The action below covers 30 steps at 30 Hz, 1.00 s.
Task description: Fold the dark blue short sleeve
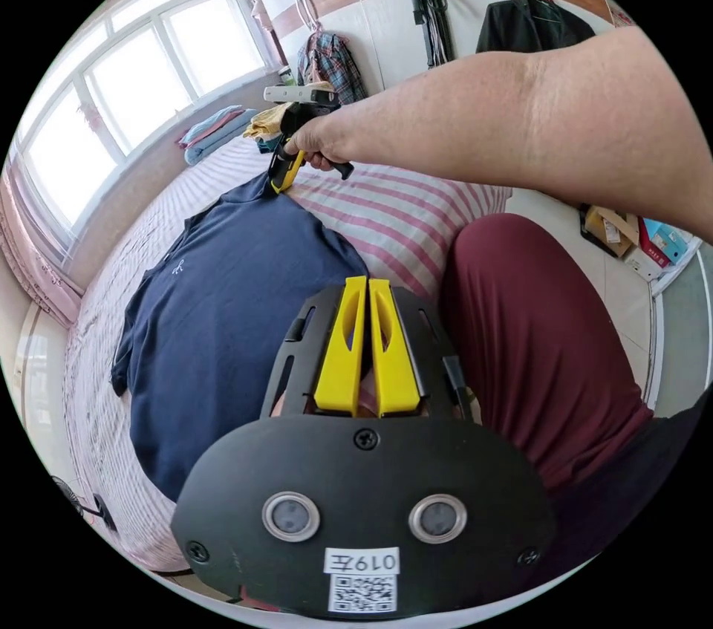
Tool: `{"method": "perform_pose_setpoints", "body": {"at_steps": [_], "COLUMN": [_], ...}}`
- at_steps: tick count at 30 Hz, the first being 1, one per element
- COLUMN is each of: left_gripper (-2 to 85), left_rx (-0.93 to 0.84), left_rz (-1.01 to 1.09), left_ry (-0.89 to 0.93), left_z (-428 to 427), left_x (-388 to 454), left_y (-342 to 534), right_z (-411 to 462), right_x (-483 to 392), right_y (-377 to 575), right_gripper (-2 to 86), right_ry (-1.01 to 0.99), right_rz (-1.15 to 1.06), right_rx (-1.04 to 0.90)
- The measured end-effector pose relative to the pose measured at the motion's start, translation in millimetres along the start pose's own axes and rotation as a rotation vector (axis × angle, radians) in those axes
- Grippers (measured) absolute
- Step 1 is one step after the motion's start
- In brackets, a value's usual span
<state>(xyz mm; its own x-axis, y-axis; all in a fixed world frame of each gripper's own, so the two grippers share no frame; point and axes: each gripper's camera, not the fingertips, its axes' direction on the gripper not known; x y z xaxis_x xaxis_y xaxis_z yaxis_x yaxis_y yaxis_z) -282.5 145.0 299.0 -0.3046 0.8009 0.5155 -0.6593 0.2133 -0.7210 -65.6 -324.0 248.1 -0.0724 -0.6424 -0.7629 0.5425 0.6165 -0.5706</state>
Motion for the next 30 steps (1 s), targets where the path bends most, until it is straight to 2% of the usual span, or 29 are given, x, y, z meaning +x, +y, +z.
{"method": "perform_pose_setpoints", "body": {"at_steps": [4, 10, 14, 20, 23, 27, 30], "left_gripper": [0.8, 1.9, 4.6, 7.2, 6.6, 4.2, 2.6], "left_rx": [-0.054, -0.047, -0.015, 0.031, 0.087, 0.178, 0.262], "left_rz": [0.039, -0.013, -0.059, -0.096, -0.100, -0.166, -0.339], "left_ry": [0.001, 0.003, 0.084, 0.173, 0.185, 0.158, 0.135], "left_z": [10, 7, -10, -38, -61, -103, -142], "left_x": [14, 21, 18, 12, 11, -7, -46], "left_y": [-11, -30, -45, -55, -58, -49, -26], "right_z": [13, 34, 42, 32, 23, 31, 62], "right_x": [20, 41, 50, 67, 46, -26, -72], "right_y": [6, 27, 48, 119, 159, 200, 217], "right_gripper": [-0.1, 1.7, 5.9, 4.1, 1.0, -0.4, -0.6], "right_ry": [-0.015, -0.029, -0.050, 0.015, 0.080, 0.114, 0.091], "right_rz": [0.016, -0.032, -0.110, -0.149, -0.221, -0.404, -0.486], "right_rx": [-0.003, -0.002, -0.017, 0.076, 0.168, 0.291, 0.313]}}
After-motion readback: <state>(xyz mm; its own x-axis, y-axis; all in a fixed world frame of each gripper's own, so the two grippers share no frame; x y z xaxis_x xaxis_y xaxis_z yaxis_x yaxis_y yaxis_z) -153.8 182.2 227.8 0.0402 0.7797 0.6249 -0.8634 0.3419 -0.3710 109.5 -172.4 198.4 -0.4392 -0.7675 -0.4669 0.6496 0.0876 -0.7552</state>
